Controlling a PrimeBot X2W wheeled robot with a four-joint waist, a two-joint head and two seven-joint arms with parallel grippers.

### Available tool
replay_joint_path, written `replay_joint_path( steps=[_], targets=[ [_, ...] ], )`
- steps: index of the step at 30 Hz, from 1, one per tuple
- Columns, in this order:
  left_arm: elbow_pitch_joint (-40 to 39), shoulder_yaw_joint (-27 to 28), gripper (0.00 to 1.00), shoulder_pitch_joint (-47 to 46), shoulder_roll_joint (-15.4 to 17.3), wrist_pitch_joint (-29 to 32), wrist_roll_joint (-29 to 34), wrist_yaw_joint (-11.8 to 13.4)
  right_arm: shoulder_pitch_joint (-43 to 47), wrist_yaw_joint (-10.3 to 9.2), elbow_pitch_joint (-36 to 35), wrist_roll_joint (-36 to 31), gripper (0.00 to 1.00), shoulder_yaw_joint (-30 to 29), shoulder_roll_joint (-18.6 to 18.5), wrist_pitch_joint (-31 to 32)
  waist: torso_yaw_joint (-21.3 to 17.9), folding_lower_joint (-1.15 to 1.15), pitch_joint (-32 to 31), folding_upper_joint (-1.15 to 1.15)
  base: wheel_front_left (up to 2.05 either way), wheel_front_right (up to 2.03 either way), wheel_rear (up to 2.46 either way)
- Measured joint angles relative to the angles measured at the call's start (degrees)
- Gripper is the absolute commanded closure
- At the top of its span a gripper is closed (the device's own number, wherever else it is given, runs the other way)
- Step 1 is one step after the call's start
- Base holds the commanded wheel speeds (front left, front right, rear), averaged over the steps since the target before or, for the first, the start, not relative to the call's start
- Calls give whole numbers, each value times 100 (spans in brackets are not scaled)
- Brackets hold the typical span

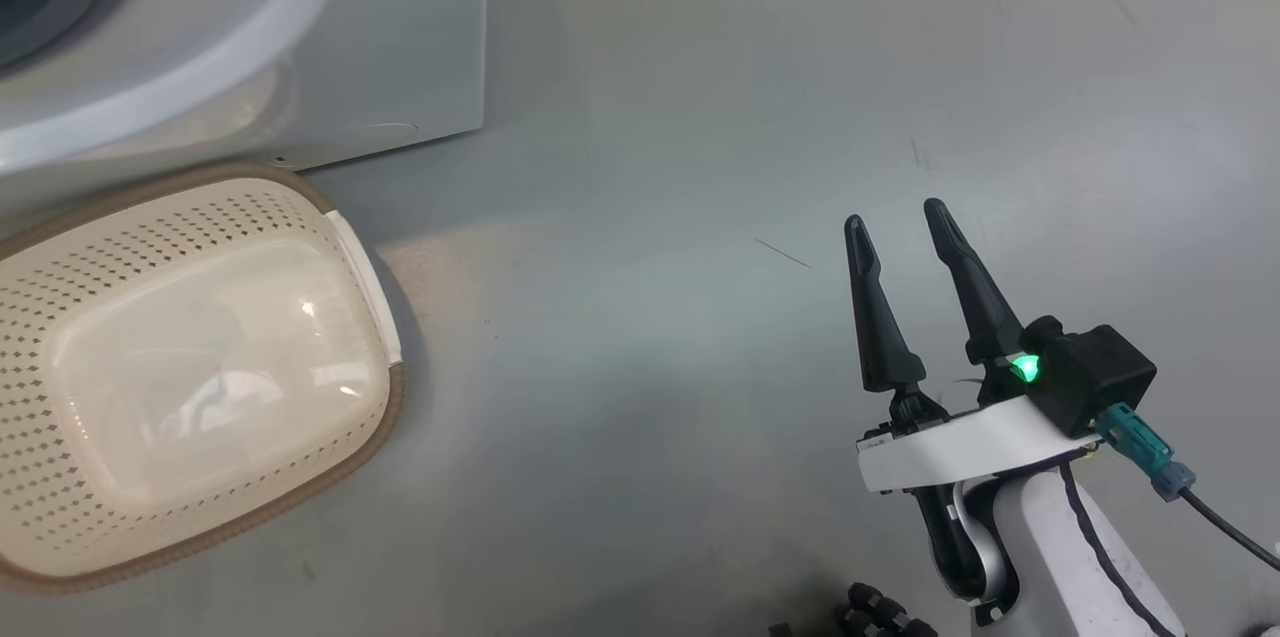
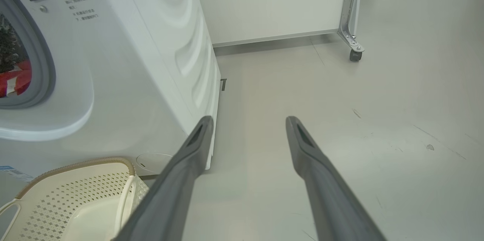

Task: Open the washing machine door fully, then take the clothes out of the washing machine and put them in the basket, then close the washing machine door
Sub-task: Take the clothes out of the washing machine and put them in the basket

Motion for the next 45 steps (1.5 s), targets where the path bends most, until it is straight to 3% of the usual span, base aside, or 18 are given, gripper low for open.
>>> replay_joint_path(
  steps=[9,30,32,33,45],
  targets=[
    [482,94,0,-627,394,410,83,201,-160,-131,-90,85,0,133,1,0,-260,0,284,0,0,0,0],
    [1311,-199,0,-1261,553,900,268,258,-348,-343,-153,110,0,247,1,0,-358,0,497,0,0,0,0],
    [1343,-207,60,-1290,553,916,268,258,-349,-343,-153,110,0,248,2,0,-356,0,500,0,0,0,0],
    [1372,-210,98,-1319,552,938,268,258,-349,-344,-153,110,0,248,2,0,-354,0,502,0,0,0,0],
    [1639,-276,100,-1442,483,824,260,153,-405,-394,-151,110,0,244,1,0,-298,0,458,0,0,0,0]
  ],
)
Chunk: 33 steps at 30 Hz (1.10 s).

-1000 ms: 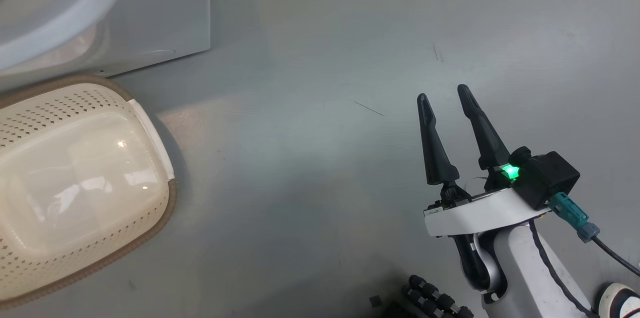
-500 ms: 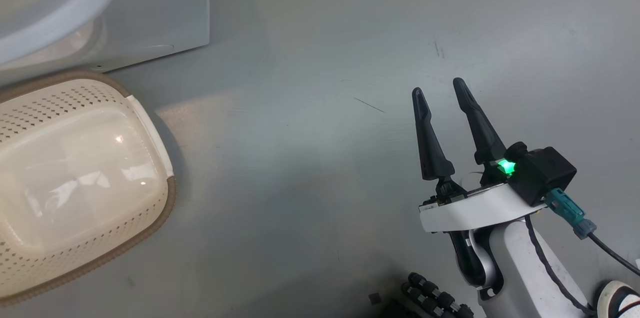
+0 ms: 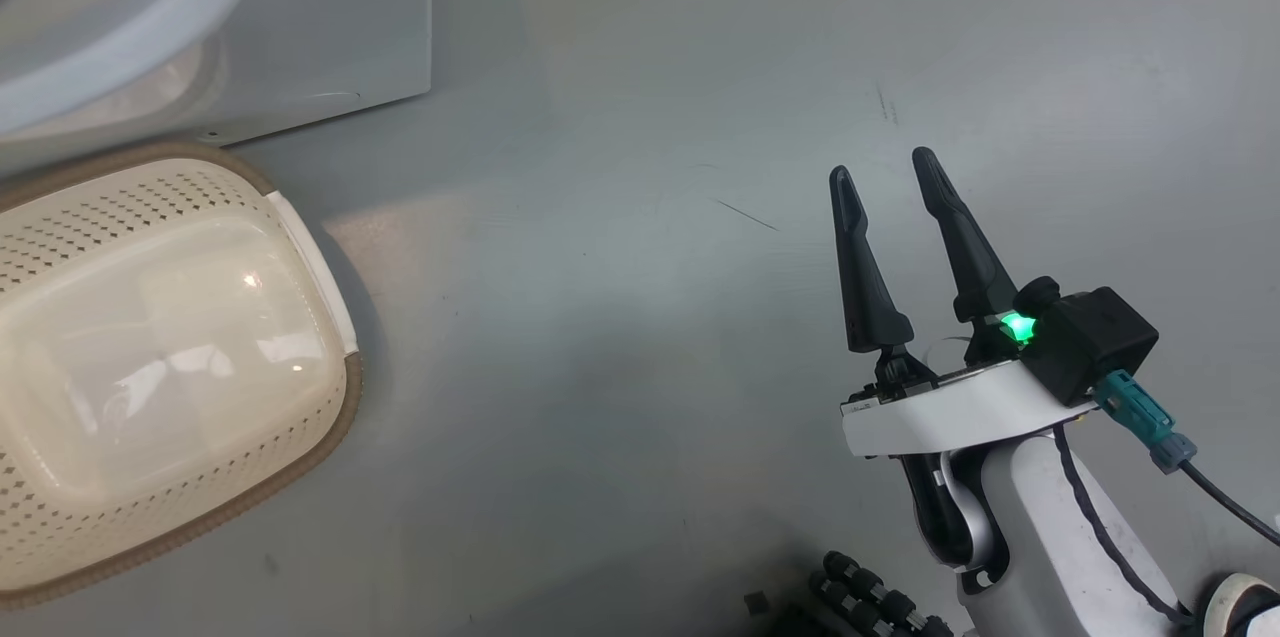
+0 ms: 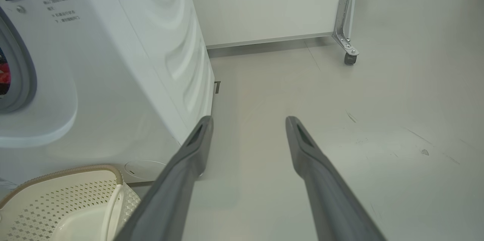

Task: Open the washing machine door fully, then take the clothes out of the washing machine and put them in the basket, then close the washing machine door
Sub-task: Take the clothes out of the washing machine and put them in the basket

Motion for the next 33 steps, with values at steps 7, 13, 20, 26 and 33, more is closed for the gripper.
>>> replay_joint_path(
  steps=[7,13,20,26,33],
  targets=[
    [-2,-185,100,-1,-221,-611,11,-202,0,-4,34,-23,0,-104,0,0,111,0,-136,0,0,0,0],
    [-62,-290,100,15,-437,-1357,158,-279,-1,-4,126,-175,0,-230,-2,-1,292,0,-290,0,0,0,0],
    [12,-452,100,295,-738,-2041,158,-385,-1,14,250,-327,0,-365,-3,-4,566,0,-533,0,0,0,0],
    [81,-613,100,708,-910,-2561,163,-439,3,77,363,-437,0,-459,-7,-4,819,0,-790,0,0,0,0],
    [88,-1023,100,1248,-906,-3083,453,-486,81,153,488,-483,0,-583,-9,-4,1099,0,-1124,0,0,0,0]
  ],
)
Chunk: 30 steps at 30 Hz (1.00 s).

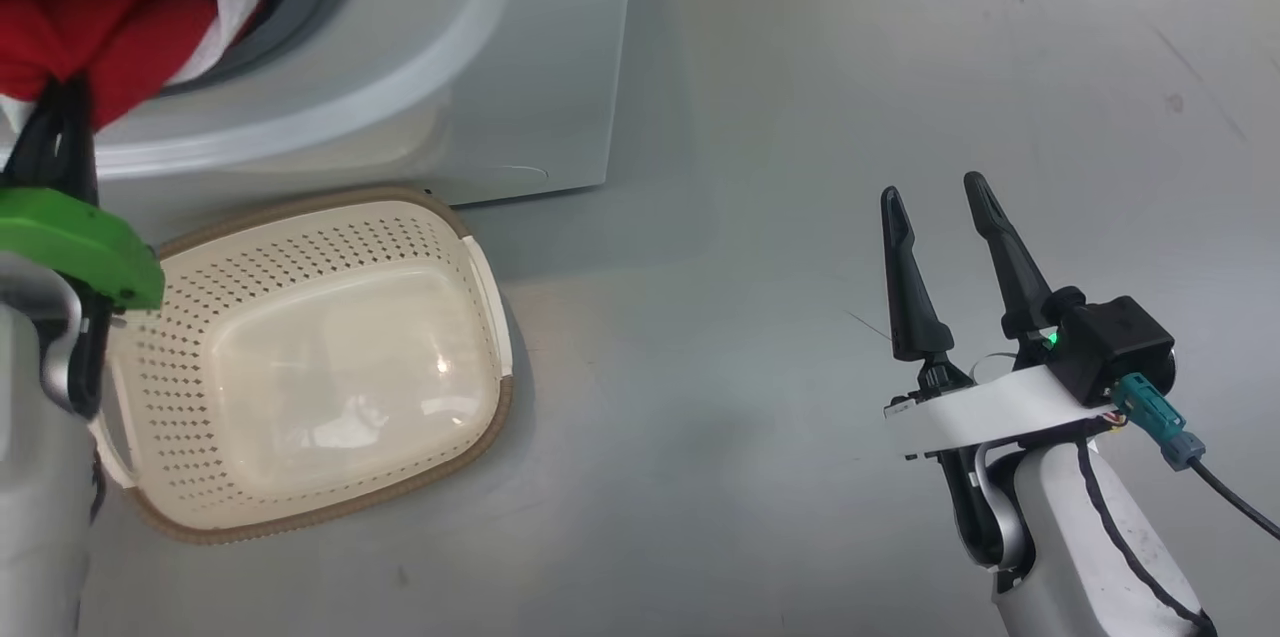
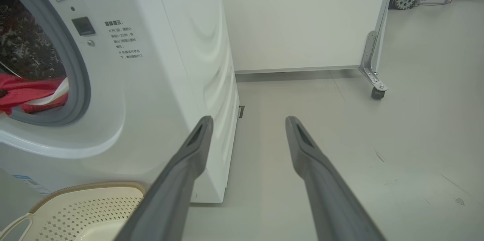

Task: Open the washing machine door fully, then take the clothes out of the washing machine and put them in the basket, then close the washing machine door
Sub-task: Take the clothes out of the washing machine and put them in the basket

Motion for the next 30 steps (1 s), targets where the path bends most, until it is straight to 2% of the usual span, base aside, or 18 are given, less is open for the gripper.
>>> replay_joint_path(
  steps=[5,16,23,30],
  targets=[
    [-60,-216,100,499,-10,-525,163,-2,137,66,104,-38,0,-47,-1,0,211,0,-299,0,0,0,0],
    [-950,-375,100,1055,-169,-624,252,-7,380,216,233,-52,0,-165,-2,0,556,0,-806,0,0,0,0],
    [-2484,65,100,1165,-282,-619,301,-7,492,279,261,-77,0,-192,-3,0,739,0,-1056,0,0,0,0],
    [-3615,445,100,1532,-282,-619,630,-7,546,341,265,-77,0,-185,-2,0,829,0,-1189,0,0,0,0]
  ],
)
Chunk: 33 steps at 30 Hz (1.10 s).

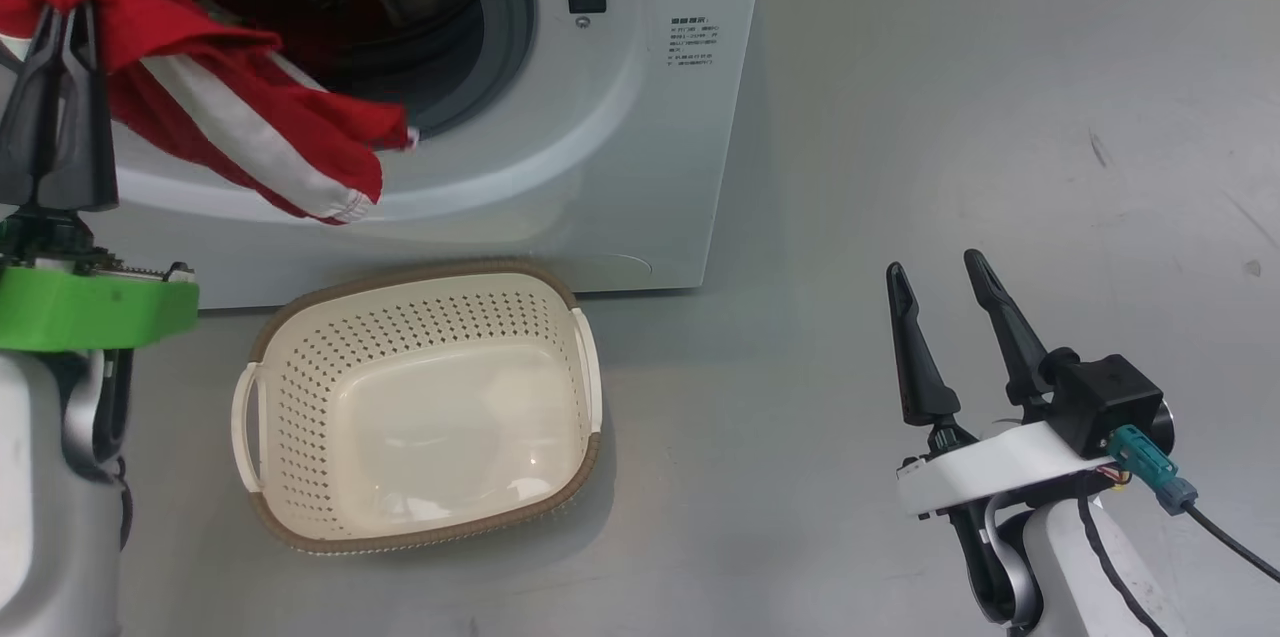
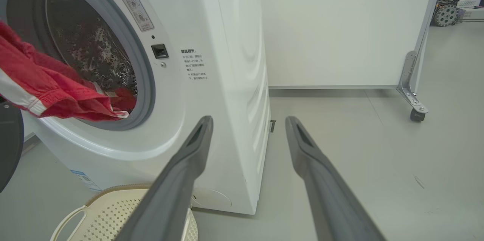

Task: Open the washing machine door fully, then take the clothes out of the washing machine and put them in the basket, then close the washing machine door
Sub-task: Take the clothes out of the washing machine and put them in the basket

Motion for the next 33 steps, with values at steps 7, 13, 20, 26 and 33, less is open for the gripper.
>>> replay_joint_path(
  steps=[7,13,20,26,33],
  targets=[
    [-716,204,100,210,-136,-5,156,0,2,22,-1,0,0,-3,0,0,-9,0,15,0,0,0,0],
    [-530,107,100,753,-198,-5,179,0,4,37,-1,0,0,-2,0,0,-37,0,45,0,0,0,0],
    [-197,52,100,1221,-267,-3,108,0,3,69,-25,0,0,19,0,0,-92,0,118,0,0,0,0],
    [70,-142,100,1393,-257,-1,131,-1,-1,69,-49,1,0,48,0,0,-164,0,260,0,0,0,0],
    [537,-381,100,1415,-147,0,258,-19,-40,64,-98,1,0,83,-1,0,-266,0,483,0,0,0,0]
  ],
)
